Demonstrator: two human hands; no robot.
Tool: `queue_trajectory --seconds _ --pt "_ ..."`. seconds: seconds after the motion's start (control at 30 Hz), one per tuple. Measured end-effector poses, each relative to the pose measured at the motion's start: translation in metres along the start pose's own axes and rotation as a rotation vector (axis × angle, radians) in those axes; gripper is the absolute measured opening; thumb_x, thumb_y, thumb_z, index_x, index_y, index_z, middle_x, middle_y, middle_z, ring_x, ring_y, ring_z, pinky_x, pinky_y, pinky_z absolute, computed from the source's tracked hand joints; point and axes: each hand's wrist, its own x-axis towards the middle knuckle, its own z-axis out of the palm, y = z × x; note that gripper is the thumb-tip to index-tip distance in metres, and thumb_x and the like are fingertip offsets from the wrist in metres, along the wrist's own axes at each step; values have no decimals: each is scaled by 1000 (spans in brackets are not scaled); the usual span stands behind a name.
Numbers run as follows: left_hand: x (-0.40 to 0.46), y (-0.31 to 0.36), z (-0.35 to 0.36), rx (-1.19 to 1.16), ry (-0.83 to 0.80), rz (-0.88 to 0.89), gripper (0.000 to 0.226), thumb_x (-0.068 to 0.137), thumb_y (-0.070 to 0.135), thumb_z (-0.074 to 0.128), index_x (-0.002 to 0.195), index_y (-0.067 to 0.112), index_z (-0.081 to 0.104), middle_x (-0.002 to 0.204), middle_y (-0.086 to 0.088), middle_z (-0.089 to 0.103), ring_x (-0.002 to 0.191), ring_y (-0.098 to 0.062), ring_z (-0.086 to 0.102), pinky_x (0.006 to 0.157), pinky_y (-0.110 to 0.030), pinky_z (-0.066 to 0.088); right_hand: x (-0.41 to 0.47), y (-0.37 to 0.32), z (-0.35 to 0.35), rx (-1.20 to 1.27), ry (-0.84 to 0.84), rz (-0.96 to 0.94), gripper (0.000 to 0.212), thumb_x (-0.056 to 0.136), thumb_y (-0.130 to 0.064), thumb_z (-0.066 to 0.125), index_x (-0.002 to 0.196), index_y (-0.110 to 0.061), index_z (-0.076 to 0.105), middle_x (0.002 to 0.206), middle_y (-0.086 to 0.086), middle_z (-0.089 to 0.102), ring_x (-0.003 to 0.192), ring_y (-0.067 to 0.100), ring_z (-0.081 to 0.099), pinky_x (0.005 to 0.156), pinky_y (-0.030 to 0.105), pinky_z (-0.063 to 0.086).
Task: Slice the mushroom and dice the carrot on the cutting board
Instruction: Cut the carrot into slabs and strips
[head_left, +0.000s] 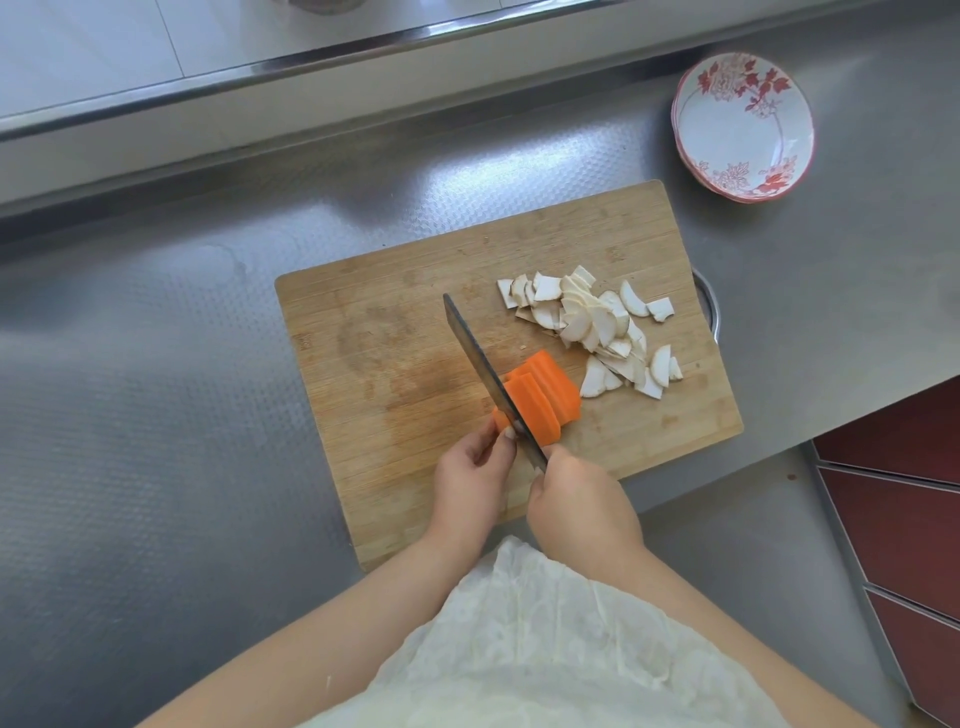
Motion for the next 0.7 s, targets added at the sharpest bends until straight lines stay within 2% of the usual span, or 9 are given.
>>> queue_trajectory --seconds 0.23,0.37,0.47,0.6,0.7 --pt "1 -3 -1 31 1 -2 40 95 33 58 132 18 59 128 10 63 120 2 54 107 -29 41 7 0 7 12 6 35 19 98 -19 42 114 -17 50 100 5 64 92 24 62 62 29 41" --pt "-1 0 -1 34 -7 27 31 97 27 56 126 20 64 117 15 68 113 5 57 101 -21 42 9 1 11 -5 30 17 17 98 -18 42 112 -14 51 98 6 64 90 25 63 60 29 39" --pt "-2 2 0 35 -8 33 30 97 27 55 126 22 64 118 15 67 113 5 57 102 -20 43 10 1 13 -2 36 22 16 98 -18 42 111 -14 50 96 5 64 89 24 62 60 29 40" --pt "-2 2 0 42 -5 33 22 98 25 54 114 33 66 105 22 70 103 10 59 86 -8 44 14 0 17 17 24 21 17 98 -17 42 113 -15 50 96 5 64 89 24 63 63 30 46" --pt "-2 2 0 48 -1 33 22 98 23 54 112 36 65 98 25 70 98 12 60 79 -5 43 18 0 21 19 23 24 19 98 -18 41 115 -15 49 99 6 65 90 25 63 62 30 45"
